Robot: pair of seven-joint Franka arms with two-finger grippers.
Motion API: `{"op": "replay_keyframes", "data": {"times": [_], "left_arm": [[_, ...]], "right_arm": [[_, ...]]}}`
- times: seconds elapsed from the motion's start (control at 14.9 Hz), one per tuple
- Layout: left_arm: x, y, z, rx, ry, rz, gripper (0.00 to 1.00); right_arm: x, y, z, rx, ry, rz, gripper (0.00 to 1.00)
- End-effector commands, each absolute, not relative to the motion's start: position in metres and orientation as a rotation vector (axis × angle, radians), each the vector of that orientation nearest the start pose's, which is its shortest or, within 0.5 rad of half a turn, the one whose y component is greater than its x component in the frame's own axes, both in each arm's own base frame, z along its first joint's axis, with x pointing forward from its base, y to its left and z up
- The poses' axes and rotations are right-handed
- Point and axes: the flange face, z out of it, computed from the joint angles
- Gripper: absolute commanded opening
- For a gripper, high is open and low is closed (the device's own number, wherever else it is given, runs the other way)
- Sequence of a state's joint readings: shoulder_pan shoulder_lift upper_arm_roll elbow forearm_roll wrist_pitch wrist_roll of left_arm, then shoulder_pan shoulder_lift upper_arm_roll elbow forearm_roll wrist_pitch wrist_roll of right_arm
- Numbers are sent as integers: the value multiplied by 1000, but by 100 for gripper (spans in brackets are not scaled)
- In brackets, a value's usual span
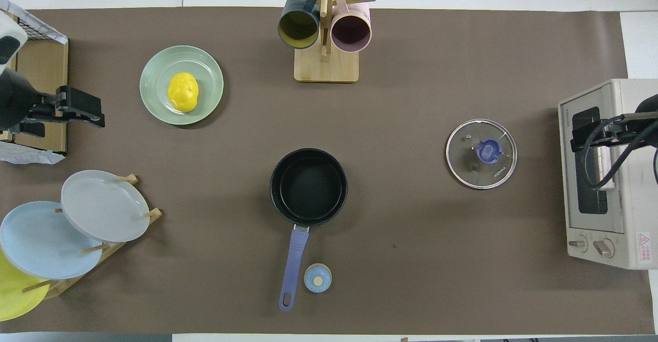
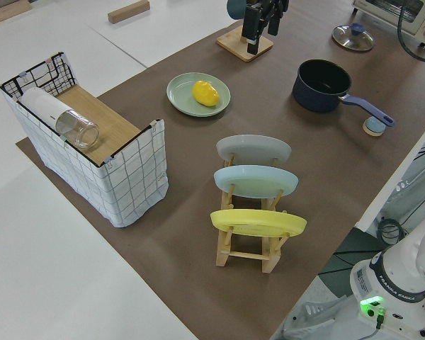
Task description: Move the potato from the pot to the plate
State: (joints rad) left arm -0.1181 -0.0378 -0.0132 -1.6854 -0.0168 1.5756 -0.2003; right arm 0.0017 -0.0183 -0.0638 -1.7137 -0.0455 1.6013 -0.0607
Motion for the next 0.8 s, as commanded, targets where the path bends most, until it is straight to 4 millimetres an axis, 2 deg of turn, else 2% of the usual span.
{"op": "replay_keyframes", "data": {"times": [0.0,0.13,0.33,0.74], "left_arm": [[530,-68,587,-3140,-89,-21,100],[541,-71,604,-3146,-90,-57,100],[542,-66,621,-3140,-99,7,100],[543,-67,617,-3142,-77,8,100]], "right_arm": [[539,-39,572,-3169,24,154,100],[539,-39,572,-3169,24,154,100],[539,-39,572,-3169,24,154,100],[539,-39,572,-3169,24,154,100]]}}
